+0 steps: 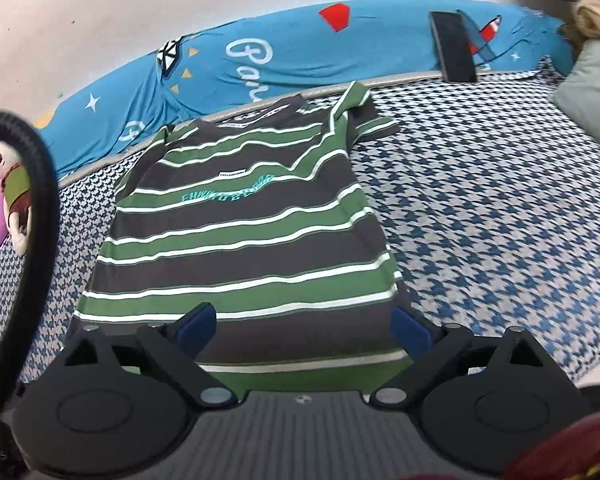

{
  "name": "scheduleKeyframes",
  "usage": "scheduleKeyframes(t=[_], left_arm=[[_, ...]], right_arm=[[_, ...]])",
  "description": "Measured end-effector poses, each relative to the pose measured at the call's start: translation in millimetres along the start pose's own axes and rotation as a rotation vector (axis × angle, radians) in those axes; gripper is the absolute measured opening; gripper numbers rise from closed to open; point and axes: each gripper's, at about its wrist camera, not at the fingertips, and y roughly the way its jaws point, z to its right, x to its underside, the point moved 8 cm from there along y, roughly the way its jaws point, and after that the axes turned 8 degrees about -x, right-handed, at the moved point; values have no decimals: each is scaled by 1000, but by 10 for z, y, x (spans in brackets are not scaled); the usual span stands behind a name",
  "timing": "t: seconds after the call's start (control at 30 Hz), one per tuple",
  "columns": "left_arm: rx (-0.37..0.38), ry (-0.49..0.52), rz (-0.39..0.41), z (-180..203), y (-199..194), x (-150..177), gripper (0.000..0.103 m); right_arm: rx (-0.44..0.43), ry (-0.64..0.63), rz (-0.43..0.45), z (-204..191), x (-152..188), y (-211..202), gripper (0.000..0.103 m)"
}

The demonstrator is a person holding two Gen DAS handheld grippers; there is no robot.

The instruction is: Fold clothes

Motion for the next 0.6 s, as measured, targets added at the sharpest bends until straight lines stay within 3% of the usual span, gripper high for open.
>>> scheduleKeyframes(t=[0.27,0.6], left_arm=[[24,3,30,103,-157,-114,103],[27,20,-9,186,-40,-274,103]], right_arm=[[-63,13,-10,248,-134,240,99],[-83,-2,-20,379,-358,551,100]])
